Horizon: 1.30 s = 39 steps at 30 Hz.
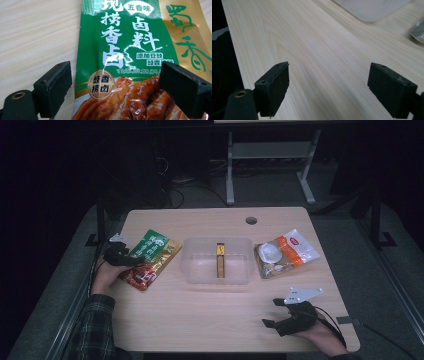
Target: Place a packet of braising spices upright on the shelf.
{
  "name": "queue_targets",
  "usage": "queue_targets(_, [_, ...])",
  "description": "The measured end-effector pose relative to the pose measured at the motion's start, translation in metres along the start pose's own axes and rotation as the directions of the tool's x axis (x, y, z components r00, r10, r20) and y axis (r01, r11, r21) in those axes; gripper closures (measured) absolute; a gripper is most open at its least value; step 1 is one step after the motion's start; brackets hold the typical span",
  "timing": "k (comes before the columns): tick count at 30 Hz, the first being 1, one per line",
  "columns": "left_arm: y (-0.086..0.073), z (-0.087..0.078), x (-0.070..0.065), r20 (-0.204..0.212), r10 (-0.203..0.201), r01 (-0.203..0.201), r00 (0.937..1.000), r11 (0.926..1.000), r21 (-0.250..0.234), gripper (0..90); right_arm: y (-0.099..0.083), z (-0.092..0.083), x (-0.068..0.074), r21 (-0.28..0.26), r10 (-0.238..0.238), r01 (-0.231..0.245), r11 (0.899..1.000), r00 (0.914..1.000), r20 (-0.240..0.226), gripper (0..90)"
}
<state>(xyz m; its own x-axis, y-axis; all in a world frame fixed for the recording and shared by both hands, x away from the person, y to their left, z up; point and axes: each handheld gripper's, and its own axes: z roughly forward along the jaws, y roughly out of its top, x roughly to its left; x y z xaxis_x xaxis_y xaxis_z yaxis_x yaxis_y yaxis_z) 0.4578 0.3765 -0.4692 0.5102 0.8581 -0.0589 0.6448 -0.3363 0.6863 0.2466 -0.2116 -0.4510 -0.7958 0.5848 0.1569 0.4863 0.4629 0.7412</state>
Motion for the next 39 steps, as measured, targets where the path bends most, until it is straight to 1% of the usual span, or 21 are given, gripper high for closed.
queue_targets(1, [-0.001, 0.0, 0.001, 0.009, -0.007, 0.007, 0.9999, 1.0, -0.004, 10.8, -0.001, 0.0, 0.0, -0.001, 0.001, -0.001, 1.0, 1.0, 0.002, 16.8])
queue_targets(4, [-0.001, 0.001, 0.0, 0.009, 0.016, -0.016, 0.9998, 0.9999, -0.005, 11.9, -0.002, -0.002, 0.0, -0.002, 0.007, -0.007, 1.0, 1.0, 0.006, 16.9])
queue_targets(5, [-0.001, 0.001, 0.0, 0.009, 0.016, -0.016, 0.9998, 0.9998, -0.006, 13.0, -0.002, -0.002, 0.0, -0.002, 0.005, -0.005, 1.0, 1.0, 0.008, 16.9])
queue_targets(8, [0.0, 0.001, -0.002, -0.003, 0.019, -0.019, 0.9998, 0.9998, 0.003, 14.4, -0.003, -0.003, 0.0, 0.0, 0.011, -0.011, 1.0, 0.9999, 0.011, 16.8])
queue_targets(9, [0.0, 0.0, -0.003, -0.005, 0.019, -0.019, 0.9998, 0.9998, 0.005, 16.5, -0.003, -0.003, 0.001, 0.0, 0.011, -0.011, 1.0, 0.9999, 0.011, 16.9])
queue_targets(12, [0.002, -0.001, -0.006, -0.004, 0.039, -0.039, 0.9992, 0.9992, 0.007, 28.0, -0.002, -0.002, 0.001, 0.001, 0.005, -0.005, 1.0, 0.9999, 0.011, 16.9])
queue_targets(14, [0.003, -0.001, -0.008, -0.008, 0.058, -0.058, 0.9983, 0.9982, 0.013, 37.6, -0.002, -0.002, 0.001, 0.0, 0.002, -0.001, 1.0, 0.9999, 0.01, 16.9])
queue_targets(15, [0.003, -0.001, -0.009, -0.016, 0.051, -0.051, 0.9986, 0.9986, 0.012, 40.8, -0.002, -0.002, 0.001, 0.001, 0.004, -0.004, 1.0, 0.9999, 0.01, 17.0])
queue_targets(16, [0.004, -0.002, -0.009, -0.024, 0.062, -0.061, 0.9978, 0.998, 0.012, 45.3, -0.002, -0.002, 0.001, 0.0, 0.004, -0.004, 1.0, 1.0, 0.009, 16.9])
queue_targets(17, [0.004, -0.002, -0.009, -0.028, 0.059, -0.059, 0.9979, 0.9982, 0.015, 50.7, -0.002, -0.002, 0.001, 0.0, 0.003, -0.003, 1.0, 1.0, 0.009, 17.0])
queue_targets(21, [0.005, -0.003, -0.01, -0.034, 0.051, -0.051, 0.9981, 0.9986, 0.018, 70.6, -0.001, -0.002, 0.001, 0.0, 0.005, -0.005, 1.0, 1.0, 0.008, 16.9])
queue_targets(23, [0.006, -0.003, -0.011, -0.039, 0.059, -0.058, 0.9975, 0.998, 0.023, 77.6, -0.002, -0.002, 0.001, -0.005, -0.001, 0.001, 1.0, 1.0, 0.007, 17.0])
queue_targets(27, [0.007, -0.003, -0.014, -0.055, 0.067, -0.065, 0.9962, 0.9974, 0.031, 82.7, -0.002, -0.002, 0.001, -0.004, -0.001, 0.001, 1.0, 1.0, 0.007, 17.3])
queue_targets(29, [0.008, -0.003, -0.015, -0.07, 0.084, -0.081, 0.9941, 0.9959, 0.04, 84.6, -0.001, -0.002, 0.001, -0.003, -0.001, 0.001, 1.0, 1.0, 0.007, 17.3])
queue_targets(31, [0.009, -0.003, -0.017, -0.079, 0.083, -0.079, 0.9934, 0.9957, 0.048, 86.1, -0.001, -0.002, 0.001, -0.004, -0.001, 0.001, 1.0, 1.0, 0.008, 17.3])
queue_targets(35, [0.008, -0.004, -0.015, -0.06, 0.042, -0.041, 0.9973, 0.9988, 0.027, 89.1, -0.001, -0.003, 0.001, -0.006, 0.005, -0.005, 1.0, 1.0, 0.008, 17.3])
queue_targets(39, [0.008, -0.006, -0.015, -0.055, 0.031, -0.03, 0.998, 0.9993, 0.022, 89.7, -0.001, -0.003, 0.001, -0.007, 0.005, -0.005, 1.0, 1.0, 0.007, 17.3])
